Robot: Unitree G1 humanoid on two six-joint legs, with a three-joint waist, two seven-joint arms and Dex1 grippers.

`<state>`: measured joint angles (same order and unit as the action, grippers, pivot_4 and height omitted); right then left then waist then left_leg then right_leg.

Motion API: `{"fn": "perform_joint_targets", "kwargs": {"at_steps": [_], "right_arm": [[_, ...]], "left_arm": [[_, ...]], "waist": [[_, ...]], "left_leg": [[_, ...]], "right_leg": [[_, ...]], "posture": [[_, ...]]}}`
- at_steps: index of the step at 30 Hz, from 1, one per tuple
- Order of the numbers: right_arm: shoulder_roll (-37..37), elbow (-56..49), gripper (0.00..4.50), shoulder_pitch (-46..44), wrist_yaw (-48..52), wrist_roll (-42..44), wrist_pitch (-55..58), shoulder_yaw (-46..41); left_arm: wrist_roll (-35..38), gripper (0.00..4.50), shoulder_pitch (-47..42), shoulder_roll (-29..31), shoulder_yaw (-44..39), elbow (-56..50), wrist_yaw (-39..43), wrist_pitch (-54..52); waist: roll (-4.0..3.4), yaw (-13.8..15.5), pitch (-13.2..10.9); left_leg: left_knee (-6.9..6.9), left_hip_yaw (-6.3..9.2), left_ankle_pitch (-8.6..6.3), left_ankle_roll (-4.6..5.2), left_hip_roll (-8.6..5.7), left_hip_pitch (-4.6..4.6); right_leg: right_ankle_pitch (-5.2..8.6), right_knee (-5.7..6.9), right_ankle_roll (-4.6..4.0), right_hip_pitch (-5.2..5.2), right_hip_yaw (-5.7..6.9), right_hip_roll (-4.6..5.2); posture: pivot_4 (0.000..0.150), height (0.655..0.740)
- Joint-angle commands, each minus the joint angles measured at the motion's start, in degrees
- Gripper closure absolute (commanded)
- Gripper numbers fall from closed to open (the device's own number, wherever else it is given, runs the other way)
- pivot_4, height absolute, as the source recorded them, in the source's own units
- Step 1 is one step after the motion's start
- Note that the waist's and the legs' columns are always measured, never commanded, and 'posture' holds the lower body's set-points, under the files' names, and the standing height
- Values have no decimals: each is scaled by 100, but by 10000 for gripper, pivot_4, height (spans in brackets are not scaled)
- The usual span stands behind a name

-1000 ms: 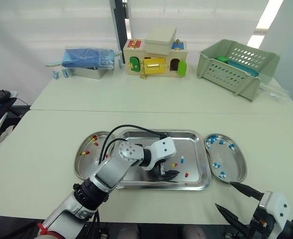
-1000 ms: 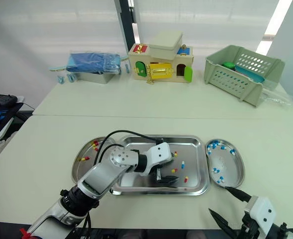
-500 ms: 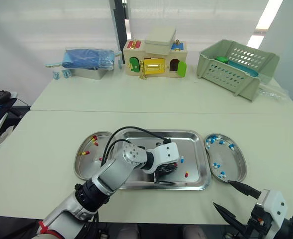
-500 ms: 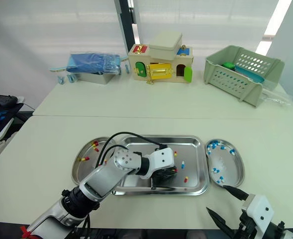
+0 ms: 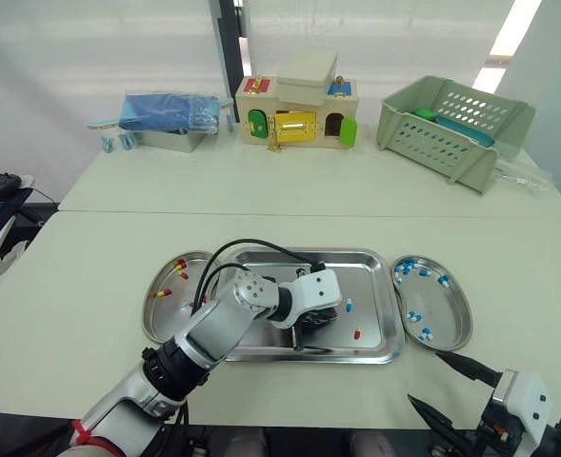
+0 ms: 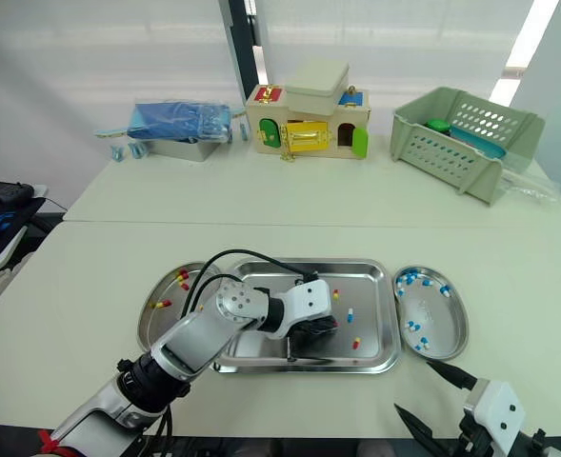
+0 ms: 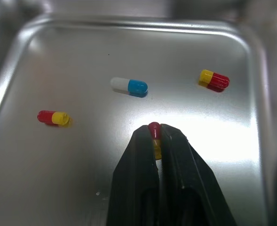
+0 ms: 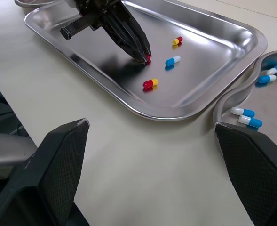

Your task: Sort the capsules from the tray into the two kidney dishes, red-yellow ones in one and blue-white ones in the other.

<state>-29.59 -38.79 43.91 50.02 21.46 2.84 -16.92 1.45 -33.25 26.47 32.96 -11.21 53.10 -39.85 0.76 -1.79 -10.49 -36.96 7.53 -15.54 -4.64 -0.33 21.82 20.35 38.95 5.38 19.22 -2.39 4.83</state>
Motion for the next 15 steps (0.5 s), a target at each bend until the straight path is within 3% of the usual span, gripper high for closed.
{"fn": "perform_joint_targets", "kwargs": {"at_steps": [1,10,15], "right_arm": [[-176,-231,0,72,218,197,-120,-34],[-644,-360,0,-168,522,457,46,135],[-802,-297,0,-393,563,538,149,207]], "left_arm": [[735,44674,59,214,-792,-700,320,-598],[1238,44674,735,1545,-2398,-1354,35,-1377],[1356,44674,1131,1931,-3130,-1494,-282,-1661]], "waist": [[1,-8,0],[-2,-3,1],[4,18,-2]], "left_leg": [[0,-1,0,0,0,1],[2,2,0,0,2,-2],[1,5,0,0,1,2]], "right_leg": [[0,0,0,1,0,0],[0,0,0,1,0,-1],[0,-2,0,1,4,0]], "posture": [[1500,7400],[1500,7400],[1500,7400]]}}
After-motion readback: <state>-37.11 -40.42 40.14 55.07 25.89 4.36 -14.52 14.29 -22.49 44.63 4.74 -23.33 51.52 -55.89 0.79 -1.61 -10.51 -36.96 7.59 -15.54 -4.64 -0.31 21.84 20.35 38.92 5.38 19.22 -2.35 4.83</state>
